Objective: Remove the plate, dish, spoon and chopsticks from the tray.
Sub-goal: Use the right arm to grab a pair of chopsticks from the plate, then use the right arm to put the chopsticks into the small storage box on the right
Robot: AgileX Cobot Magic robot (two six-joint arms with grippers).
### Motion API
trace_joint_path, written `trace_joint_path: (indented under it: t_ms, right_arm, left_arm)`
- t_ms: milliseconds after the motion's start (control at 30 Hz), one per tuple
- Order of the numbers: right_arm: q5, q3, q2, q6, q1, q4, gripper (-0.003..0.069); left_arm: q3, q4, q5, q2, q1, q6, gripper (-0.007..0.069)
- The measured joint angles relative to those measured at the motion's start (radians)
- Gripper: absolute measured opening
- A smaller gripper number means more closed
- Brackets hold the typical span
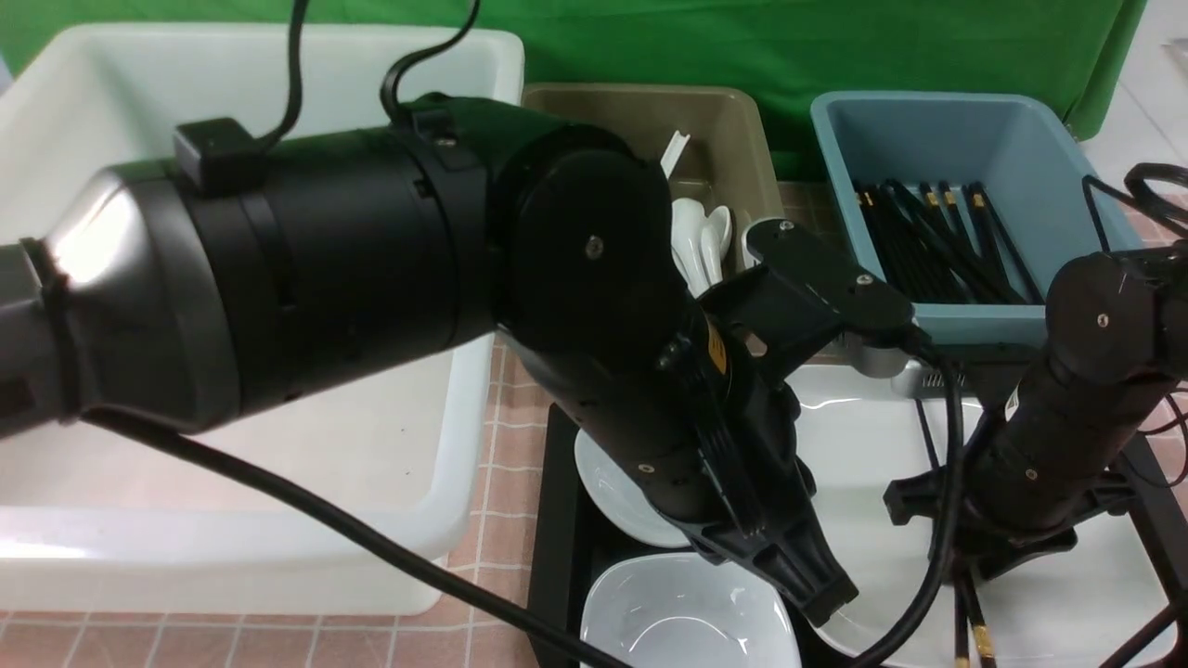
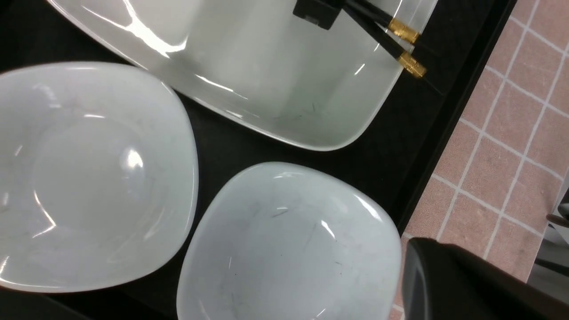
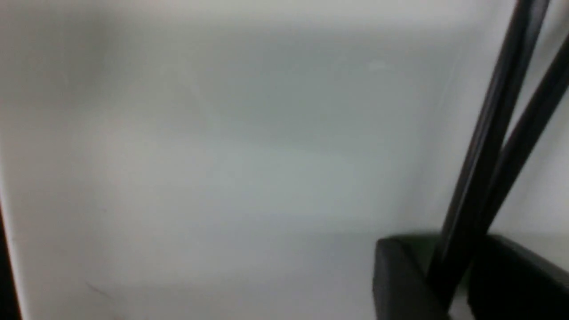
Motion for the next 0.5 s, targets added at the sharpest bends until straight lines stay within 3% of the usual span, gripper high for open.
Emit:
trace_joint_path:
  t_ms: [67,100,500]
  right_arm:
    - [0.003,-0.002,0.0,0.0,0.0,0.001,0.0113]
    - [0.009,-0.006,0.0,0.0,0.0,0.004,0.0086]
    - [0.172,-0.054,-0.204,-0.087,-0.001,0.014,0.0091]
  left_arm:
    - [0.0,0.0,-0.001,0.0,0.0,0.0,-0.0002]
    - [0.0,0.0,-0.001,0.0,0.0,0.0,-0.0002]
    - [-0.002,0.001,-0.092,0.0,0.0,0.0,-0.0002]
